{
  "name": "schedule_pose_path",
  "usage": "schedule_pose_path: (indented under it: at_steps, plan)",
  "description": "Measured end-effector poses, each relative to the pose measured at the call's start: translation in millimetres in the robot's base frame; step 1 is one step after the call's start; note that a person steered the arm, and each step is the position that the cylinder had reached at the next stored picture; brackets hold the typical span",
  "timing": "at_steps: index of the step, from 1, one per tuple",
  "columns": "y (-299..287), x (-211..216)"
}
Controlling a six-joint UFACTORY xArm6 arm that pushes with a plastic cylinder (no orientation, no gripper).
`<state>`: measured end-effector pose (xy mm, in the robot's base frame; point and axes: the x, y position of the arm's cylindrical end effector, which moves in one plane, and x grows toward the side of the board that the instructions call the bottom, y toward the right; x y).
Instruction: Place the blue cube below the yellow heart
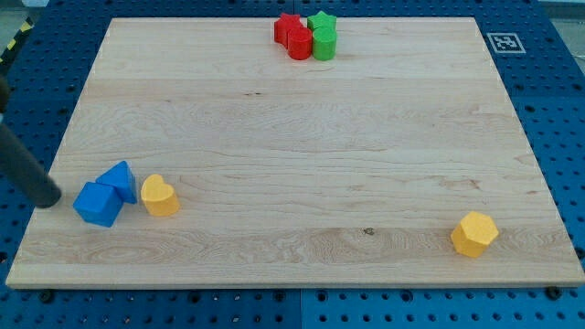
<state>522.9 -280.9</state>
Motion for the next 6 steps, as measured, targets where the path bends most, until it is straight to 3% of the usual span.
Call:
schedule_pose_path:
  at_steps: [3, 6]
  plan:
    - [21, 12]
    - [93, 31]
